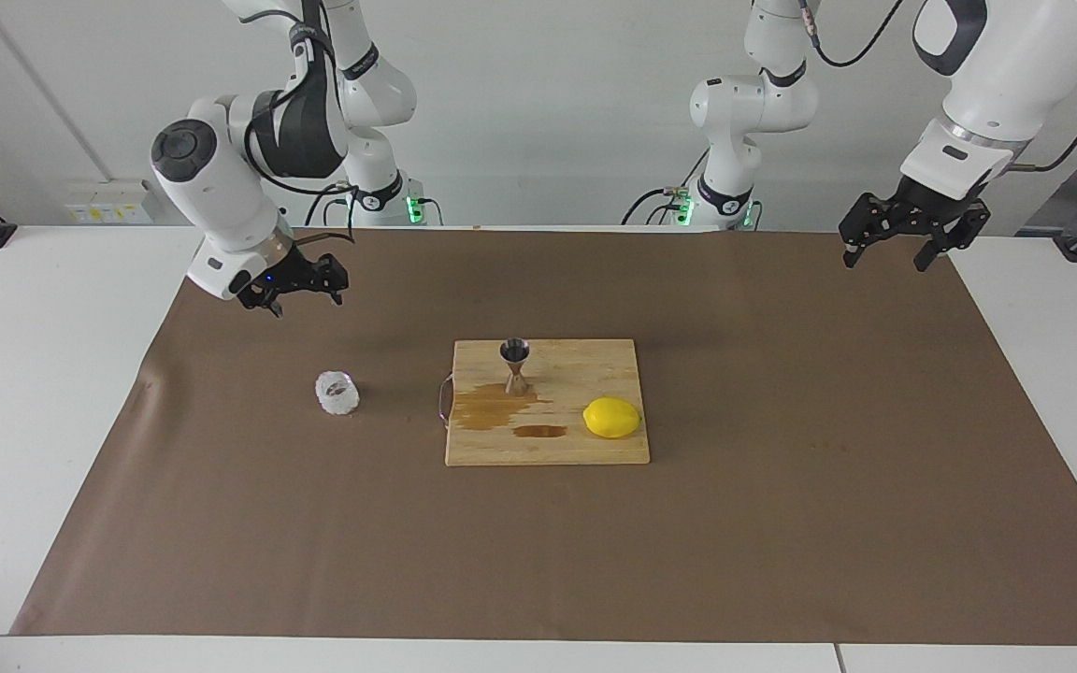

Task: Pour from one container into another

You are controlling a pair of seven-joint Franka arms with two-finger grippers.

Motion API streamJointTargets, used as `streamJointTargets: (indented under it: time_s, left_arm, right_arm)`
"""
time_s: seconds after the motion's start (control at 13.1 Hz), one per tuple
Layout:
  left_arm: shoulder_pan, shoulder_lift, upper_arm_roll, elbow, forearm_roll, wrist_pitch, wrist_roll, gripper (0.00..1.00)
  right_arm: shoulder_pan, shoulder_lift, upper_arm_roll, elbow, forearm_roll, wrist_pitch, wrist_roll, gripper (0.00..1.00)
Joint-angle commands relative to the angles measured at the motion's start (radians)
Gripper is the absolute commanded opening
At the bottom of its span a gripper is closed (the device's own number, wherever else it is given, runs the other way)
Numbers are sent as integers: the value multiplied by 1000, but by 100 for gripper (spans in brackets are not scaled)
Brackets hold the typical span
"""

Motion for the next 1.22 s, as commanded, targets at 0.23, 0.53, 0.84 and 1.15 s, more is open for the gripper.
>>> streamJointTargets:
  time_s: [0.23, 0.53, 0.84, 1.15]
  left_arm:
    - [8, -30, -3, -31, -7, -3, 17, 100]
    - [8, -30, -1, -31, -7, -4, 17, 100]
    - [10, -30, -3, -31, -7, -3, 17, 100]
    - [8, -30, -1, -31, -7, -3, 17, 100]
  right_arm:
    - [-37, -2, -33, 288, -1, -189, 85, 100]
    - [-77, 45, -33, 401, -6, -216, 86, 100]
    - [-77, 70, -31, 404, -6, -134, 92, 100]
    - [-69, 69, -28, 404, 2, -142, 105, 100]
